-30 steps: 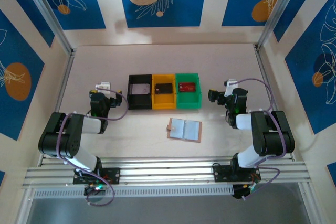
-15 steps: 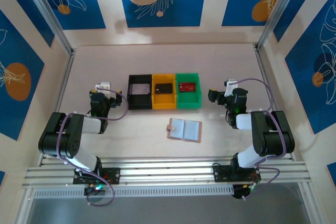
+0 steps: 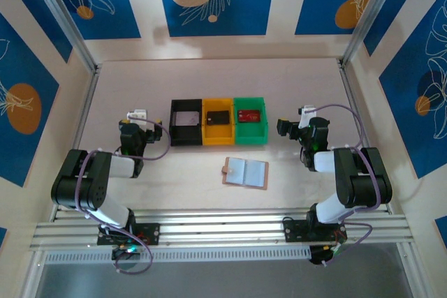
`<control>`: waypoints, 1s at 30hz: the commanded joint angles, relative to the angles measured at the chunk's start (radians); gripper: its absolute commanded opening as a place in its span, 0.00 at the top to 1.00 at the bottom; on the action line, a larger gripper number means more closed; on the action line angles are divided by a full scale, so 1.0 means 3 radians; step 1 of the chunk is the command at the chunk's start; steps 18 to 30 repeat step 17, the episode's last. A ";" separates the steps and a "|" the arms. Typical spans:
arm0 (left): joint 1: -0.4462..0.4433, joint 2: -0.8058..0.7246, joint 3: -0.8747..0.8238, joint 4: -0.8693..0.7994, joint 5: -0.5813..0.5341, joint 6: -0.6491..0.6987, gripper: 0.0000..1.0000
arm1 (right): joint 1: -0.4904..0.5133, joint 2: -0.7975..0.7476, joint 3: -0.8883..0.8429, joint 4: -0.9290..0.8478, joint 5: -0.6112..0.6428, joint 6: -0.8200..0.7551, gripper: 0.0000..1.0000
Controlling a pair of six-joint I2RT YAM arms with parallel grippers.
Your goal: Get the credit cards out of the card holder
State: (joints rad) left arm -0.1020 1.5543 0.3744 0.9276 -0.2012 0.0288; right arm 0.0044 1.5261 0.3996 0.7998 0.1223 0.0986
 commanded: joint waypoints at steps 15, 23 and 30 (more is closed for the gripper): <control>0.0034 0.0029 -0.0015 0.0062 0.0082 0.0009 0.00 | -0.0010 -0.0015 0.0049 0.0029 -0.0070 0.0014 0.01; 0.0033 0.0019 -0.0033 0.0095 0.0083 0.0016 0.00 | -0.0012 -0.0017 0.0049 0.0030 -0.0070 0.0014 0.01; 0.0033 0.0019 -0.0033 0.0095 0.0083 0.0016 0.00 | -0.0012 -0.0017 0.0049 0.0030 -0.0070 0.0014 0.01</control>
